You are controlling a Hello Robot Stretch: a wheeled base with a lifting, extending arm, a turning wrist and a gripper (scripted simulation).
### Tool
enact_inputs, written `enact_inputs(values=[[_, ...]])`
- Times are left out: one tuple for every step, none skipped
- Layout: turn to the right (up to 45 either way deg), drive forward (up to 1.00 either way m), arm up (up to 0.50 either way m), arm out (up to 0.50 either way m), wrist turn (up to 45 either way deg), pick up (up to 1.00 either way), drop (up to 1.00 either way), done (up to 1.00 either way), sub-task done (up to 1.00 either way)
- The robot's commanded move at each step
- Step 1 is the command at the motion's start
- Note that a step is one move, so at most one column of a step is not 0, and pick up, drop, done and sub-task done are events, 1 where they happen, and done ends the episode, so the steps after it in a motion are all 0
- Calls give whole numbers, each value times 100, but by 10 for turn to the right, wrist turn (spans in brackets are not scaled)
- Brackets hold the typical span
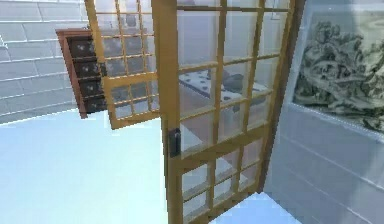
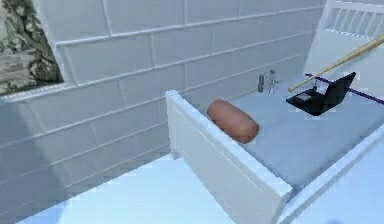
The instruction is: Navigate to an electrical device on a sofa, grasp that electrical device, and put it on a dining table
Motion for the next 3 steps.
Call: enact_inputs(values=[[0, 15, 0, 0, 0, 0, 0, 0, 0], [-300, 0, 0, 0, 0, 0, 0, 0, 0], [0, 25, 0, 0, 0, 0, 0, 0, 0]])
